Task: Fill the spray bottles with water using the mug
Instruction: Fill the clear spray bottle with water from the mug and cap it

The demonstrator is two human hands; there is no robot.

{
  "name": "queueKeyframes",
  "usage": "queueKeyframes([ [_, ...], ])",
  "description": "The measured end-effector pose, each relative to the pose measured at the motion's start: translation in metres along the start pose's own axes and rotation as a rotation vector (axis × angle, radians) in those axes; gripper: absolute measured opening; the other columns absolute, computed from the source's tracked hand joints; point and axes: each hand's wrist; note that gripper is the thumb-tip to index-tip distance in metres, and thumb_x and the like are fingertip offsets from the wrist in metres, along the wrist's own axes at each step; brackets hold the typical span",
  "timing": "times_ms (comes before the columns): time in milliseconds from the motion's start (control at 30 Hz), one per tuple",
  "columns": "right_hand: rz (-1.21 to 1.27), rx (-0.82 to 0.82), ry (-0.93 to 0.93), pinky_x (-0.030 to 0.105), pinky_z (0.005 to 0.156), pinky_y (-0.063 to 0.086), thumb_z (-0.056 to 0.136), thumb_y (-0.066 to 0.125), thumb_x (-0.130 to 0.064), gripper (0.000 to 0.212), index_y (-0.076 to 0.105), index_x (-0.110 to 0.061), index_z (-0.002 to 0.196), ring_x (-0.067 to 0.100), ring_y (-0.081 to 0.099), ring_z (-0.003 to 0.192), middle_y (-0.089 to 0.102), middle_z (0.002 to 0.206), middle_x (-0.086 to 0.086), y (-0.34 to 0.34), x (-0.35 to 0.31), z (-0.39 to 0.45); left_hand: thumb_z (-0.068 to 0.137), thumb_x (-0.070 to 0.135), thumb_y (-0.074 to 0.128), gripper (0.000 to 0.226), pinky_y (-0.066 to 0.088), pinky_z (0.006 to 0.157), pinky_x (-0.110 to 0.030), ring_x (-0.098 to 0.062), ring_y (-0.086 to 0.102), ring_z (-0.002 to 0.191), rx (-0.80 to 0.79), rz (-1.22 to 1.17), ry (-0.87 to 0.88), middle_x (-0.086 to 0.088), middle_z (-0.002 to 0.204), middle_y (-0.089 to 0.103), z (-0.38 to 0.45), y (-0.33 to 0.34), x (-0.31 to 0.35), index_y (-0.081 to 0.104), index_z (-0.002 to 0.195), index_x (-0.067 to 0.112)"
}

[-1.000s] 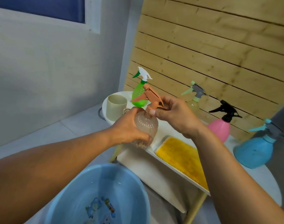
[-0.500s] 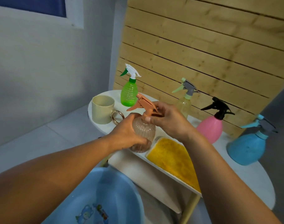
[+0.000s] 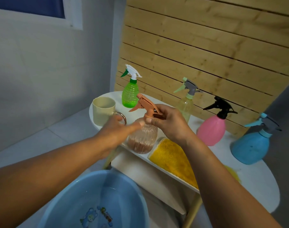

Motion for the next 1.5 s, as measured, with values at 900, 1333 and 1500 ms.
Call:
queueKeyframes([
  [900, 0.103, 0.121, 0.097, 0.037, 0.1, 0.054, 0.092, 0.073, -0.037, 0.021, 0.077, -0.026, 0.109, 0.006, 0.065, 0.11, 0.064, 0.121, -0.002, 0.024, 0.01, -0.019, 0.098, 0.019, 0.072, 0.019, 0.046, 0.065, -0.001, 0.014, 0.067, 0.078, -0.185, 0.387, 0.545, 0.015, 0.091, 0.073, 0.036, -0.018, 0.078, 0.079, 0.115, 0.018],
  [1333, 0.166, 0.271, 0.135, 0.026, 0.096, 0.051, 0.095, 0.063, -0.05, 0.045, 0.051, -0.031, 0.134, 0.0, 0.061, 0.111, 0.064, 0.12, -0.012, 0.048, 0.004, -0.027, 0.099, 0.011, 0.07, 0.019, 0.044, 0.056, -0.003, 0.012, 0.062, 0.057, -0.198, 0.382, 0.524, 0.015, 0.076, 0.068, 0.032, -0.016, 0.082, 0.078, 0.116, 0.008],
  [1500, 0.124, 0.345, 0.126, 0.043, 0.094, 0.055, 0.086, 0.077, -0.039, 0.027, 0.067, -0.022, 0.105, 0.01, 0.067, 0.1, 0.069, 0.108, -0.002, 0.049, 0.009, -0.019, 0.098, 0.014, 0.071, 0.017, 0.044, 0.057, -0.004, 0.013, 0.062, 0.059, -0.206, 0.413, 0.528, 0.013, 0.08, 0.069, 0.033, -0.016, 0.082, 0.078, 0.114, 0.013],
])
Point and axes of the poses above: each hand's wrist, its own z-axis towards the middle knuckle, its own y-axis out of the palm, x = y × z
